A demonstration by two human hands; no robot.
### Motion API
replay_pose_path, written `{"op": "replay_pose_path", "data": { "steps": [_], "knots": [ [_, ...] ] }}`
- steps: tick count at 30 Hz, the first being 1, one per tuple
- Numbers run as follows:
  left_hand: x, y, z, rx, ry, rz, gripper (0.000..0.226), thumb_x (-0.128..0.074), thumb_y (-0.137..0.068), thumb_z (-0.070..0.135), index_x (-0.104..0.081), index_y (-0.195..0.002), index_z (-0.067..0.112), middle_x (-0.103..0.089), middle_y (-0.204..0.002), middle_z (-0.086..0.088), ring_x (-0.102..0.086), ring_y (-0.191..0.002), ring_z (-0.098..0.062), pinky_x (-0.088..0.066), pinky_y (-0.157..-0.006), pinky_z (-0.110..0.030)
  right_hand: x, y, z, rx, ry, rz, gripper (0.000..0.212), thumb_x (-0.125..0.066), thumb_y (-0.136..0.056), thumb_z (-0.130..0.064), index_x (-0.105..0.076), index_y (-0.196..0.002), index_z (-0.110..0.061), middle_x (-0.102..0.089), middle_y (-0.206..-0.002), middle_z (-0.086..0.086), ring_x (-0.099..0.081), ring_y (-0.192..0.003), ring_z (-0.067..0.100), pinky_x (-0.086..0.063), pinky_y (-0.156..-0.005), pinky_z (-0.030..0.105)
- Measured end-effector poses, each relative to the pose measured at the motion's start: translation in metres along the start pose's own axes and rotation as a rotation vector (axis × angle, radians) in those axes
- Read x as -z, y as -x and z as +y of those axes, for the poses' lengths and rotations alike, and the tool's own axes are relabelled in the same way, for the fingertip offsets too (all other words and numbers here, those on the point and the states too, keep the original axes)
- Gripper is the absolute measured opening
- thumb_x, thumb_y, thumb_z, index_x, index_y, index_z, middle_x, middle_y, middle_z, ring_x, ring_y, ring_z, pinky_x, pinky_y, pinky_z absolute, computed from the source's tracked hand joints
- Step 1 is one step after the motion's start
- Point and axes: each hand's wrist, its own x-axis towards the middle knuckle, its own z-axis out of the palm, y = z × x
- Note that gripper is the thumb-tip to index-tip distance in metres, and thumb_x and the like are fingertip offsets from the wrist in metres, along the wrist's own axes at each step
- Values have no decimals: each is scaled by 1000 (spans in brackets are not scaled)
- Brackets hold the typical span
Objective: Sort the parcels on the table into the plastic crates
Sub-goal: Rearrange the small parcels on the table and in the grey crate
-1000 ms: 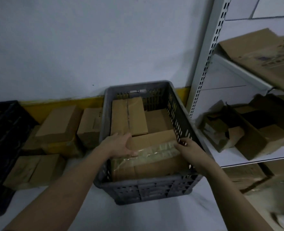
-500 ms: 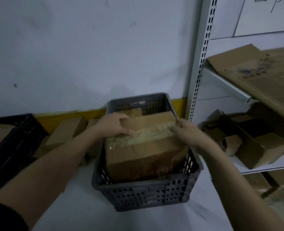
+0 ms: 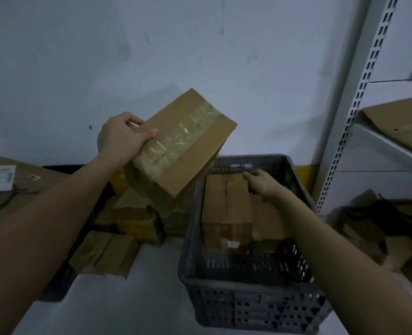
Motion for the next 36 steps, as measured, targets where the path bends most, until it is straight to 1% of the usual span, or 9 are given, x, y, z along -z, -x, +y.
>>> {"op": "replay_pose_path", "data": {
  "steps": [3, 9, 11, 14, 18, 21, 23, 28, 36],
  "knots": [
    [8, -7, -40, 90, 6, 6, 30, -80, -77, 47, -72, -94, 24, -69, -92, 2, -65, -87, -20, -50, -75, -32, -37, -21, 33, -225, 22, -27, 65, -46, -104, -38, -26, -154, -2, -31, -158, 17, -38, -139, 40, -42, -100, 47],
    [-10, -10, -128, 312, 210, 5, 30, -79, -81, 41, -67, -92, 16, -66, -90, 0, -65, -89, -23, -57, -84, -46, -94, -65, 122, -434, -187, 24, 95, -79, -75, -42, -36, -144, 5, -54, -136, 26, -62, -112, 43, -58, -75, 45],
    [-18, -14, -143, 335, 262, 11, 29, -78, -82, 41, -66, -92, 17, -65, -89, 3, -64, -89, -22, -57, -83, -44, -98, -59, 114, -468, -241, 121, 81, -81, -77, -37, -45, -138, 2, -58, -129, 24, -64, -107, 42, -58, -70, 44],
    [-28, -16, -151, 326, 272, 19, 25, -75, -85, 41, -62, -91, 21, -61, -86, 6, -62, -85, -19, -52, -73, -35, -99, -49, 98, -502, -199, 181, 77, -82, -79, -36, -46, -140, -4, -57, -133, 20, -62, -111, 42, -57, -87, 52],
    [-43, -17, -166, 324, 277, 35, 23, -74, -86, 39, -62, -92, 20, -57, -79, 12, -57, -78, -15, -40, -67, -28, -104, -38, 83, -519, -137, 276, 78, -83, -80, -29, -45, -143, -4, -56, -136, 20, -63, -108, 43, -59, -71, 50],
    [-48, -23, -172, 316, 281, 23, 24, -74, -87, 40, -62, -92, 20, -56, -79, 13, -56, -77, -13, -40, -66, -27, -100, -22, 60, -559, -146, 284, 77, -81, -81, -24, -43, -145, -6, -57, -124, 20, -65, -91, 40, -58, -59, 46],
    [-47, -30, -172, 311, 281, 10, 26, -74, -86, 42, -63, -93, 19, -57, -80, 10, -57, -78, -15, -45, -68, -29, -94, -13, 45, -559, -143, 323, 68, -79, -84, -19, -45, -141, -4, -55, -112, 18, -64, -81, 37, -57, -55, 45],
    [-31, -37, -166, 321, 319, 61, 27, -74, -86, 40, -63, -96, 17, -61, -87, 3, -58, -81, -18, -42, -68, -30, -60, 1, -3, -457, -128, 396, 39, -78, -85, -19, -56, -113, -4, -58, -98, 12, -63, -83, 36, -60, -55, 52],
    [32, -19, -152, 325, 383, 157, 25, -73, -87, 39, -60, -93, 19, -64, -92, 1, -61, -86, -22, -50, -79, -36, -8, 36, -78, -208, -73, 468, 42, -80, -83, -30, -56, -108, -6, -63, -98, 15, -70, -74, 39, -62, -59, 52]
  ]
}}
